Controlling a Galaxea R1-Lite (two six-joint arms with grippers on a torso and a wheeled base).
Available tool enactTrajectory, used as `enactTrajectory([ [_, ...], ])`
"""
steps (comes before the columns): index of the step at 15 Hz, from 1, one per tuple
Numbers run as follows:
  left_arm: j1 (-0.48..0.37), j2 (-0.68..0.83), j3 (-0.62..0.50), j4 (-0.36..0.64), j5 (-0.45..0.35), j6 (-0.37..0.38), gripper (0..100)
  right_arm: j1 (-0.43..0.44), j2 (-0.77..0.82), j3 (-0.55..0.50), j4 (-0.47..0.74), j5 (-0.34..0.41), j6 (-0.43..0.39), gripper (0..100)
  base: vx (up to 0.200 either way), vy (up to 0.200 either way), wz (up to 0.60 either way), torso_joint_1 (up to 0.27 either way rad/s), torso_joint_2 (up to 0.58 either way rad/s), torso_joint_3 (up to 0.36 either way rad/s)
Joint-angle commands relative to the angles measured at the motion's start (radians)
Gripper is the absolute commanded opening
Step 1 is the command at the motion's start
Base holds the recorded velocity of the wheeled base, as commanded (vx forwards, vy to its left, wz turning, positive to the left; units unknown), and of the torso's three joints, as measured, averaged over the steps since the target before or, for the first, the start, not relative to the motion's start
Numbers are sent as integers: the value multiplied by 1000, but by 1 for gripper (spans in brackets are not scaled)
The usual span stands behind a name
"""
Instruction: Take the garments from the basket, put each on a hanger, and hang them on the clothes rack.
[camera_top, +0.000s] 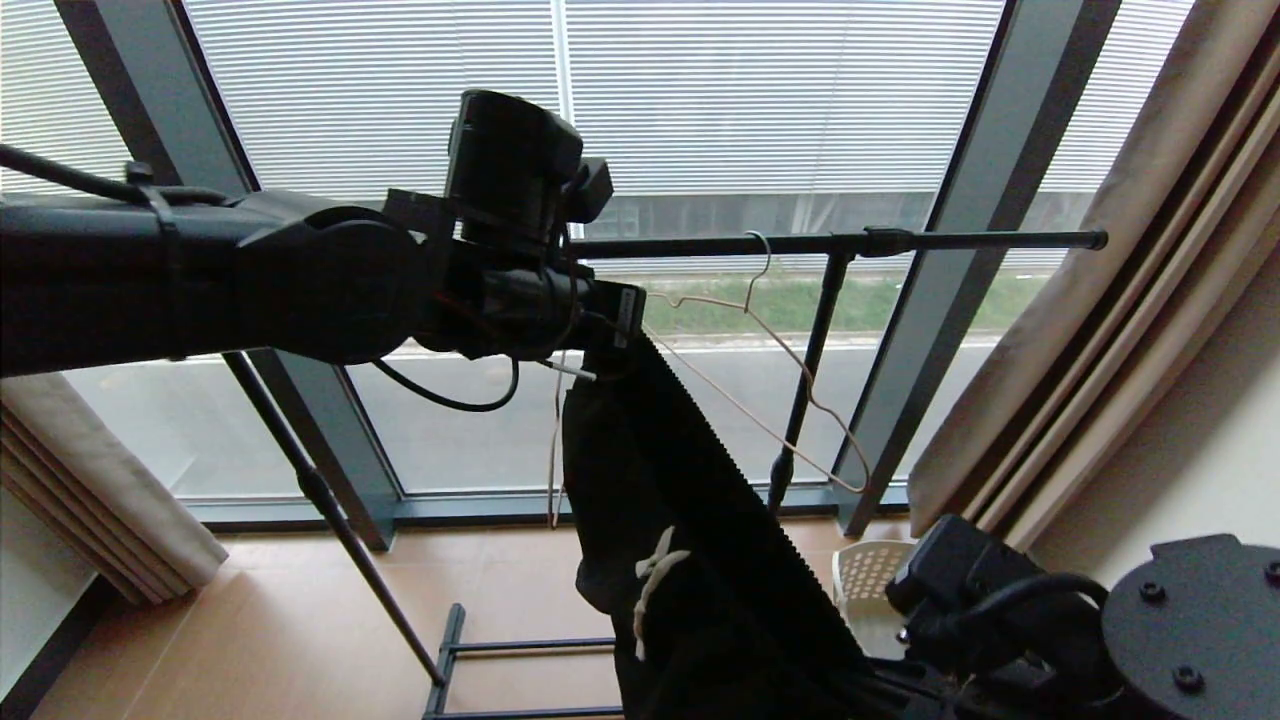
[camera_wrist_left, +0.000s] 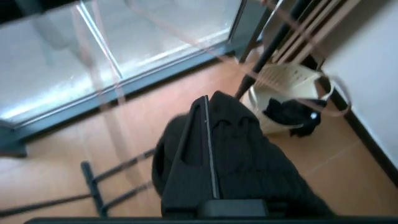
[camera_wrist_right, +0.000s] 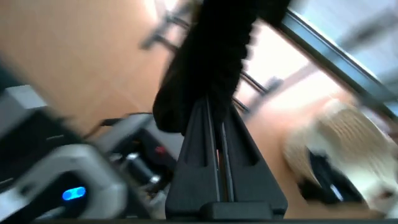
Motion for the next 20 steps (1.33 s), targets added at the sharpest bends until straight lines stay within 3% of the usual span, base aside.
enactTrajectory([
  [1,15,-184,191,-2,-3,23,0,-185,0,-14,-1,-2,-52,0,0,0,0,0,0,0],
  [4,9,-320,366,1,-4,51,0,-298,81,-94,-93,-3,-111,0,0,0,0,0,0,0],
  [6,-39,-415,500,4,-4,57,0,-367,181,-245,-100,-5,-127,0,0,0,0,0,0,0],
  [7,-39,-415,500,4,-4,57,0,-367,181,-245,-100,-5,-127,0,0,0,0,0,0,0],
  [8,-82,-487,604,9,-4,62,0,-386,275,-377,-99,-8,-127,0,0,0,0,0,0,0],
  [12,-160,-546,780,13,-6,60,0,-384,401,-575,-93,-20,-126,0,0,0,0,0,0,0],
  [17,-312,-506,788,10,-81,8,0,-347,519,-729,-94,-20,-117,0,0,0,0,0,0,0],
  [20,-401,-429,785,-10,-84,-79,0,-298,563,-767,-102,-20,-83,0,0,0,0,0,0,0],
])
